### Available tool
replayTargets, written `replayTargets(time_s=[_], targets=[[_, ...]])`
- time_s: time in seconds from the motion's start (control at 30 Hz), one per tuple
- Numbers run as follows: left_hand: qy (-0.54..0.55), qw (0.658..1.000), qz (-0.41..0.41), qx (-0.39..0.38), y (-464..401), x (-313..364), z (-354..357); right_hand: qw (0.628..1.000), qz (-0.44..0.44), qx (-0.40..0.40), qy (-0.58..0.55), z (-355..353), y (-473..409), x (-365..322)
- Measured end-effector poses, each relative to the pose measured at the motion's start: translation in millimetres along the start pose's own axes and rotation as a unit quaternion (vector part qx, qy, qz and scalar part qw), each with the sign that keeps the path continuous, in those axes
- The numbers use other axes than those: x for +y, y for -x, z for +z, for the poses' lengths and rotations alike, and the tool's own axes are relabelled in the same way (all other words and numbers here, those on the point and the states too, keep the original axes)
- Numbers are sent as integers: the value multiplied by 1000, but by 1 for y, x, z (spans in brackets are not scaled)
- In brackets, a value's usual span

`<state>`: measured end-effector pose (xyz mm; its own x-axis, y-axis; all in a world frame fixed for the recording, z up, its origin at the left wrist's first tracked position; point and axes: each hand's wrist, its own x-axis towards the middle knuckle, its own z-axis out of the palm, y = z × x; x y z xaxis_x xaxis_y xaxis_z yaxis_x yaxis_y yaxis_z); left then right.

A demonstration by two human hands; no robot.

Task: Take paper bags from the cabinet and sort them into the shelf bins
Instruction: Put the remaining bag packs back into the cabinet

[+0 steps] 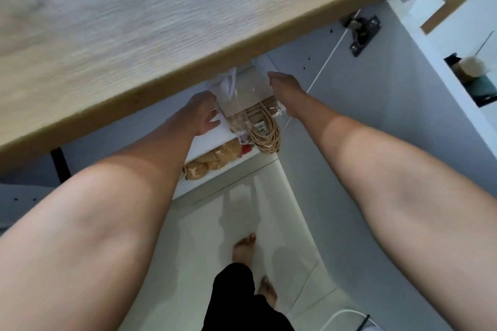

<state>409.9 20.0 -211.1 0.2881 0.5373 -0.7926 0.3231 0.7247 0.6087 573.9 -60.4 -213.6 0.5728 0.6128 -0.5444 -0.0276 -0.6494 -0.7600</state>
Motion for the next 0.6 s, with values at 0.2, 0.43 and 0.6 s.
replayTargets(time_s=[0.2, 0.43, 0.6], targets=[[-229, 973, 7, 37, 40, -16, -12, 991, -14, -17, 135, -7, 45, -4], [-514, 855, 52, 41, 152, -20, -14, 953, -37, -49, 297, -45, 143, -35], [-599, 796, 55, 67, 251, -2, -24, 903, -90, -69, 415, -68, 211, -82]])
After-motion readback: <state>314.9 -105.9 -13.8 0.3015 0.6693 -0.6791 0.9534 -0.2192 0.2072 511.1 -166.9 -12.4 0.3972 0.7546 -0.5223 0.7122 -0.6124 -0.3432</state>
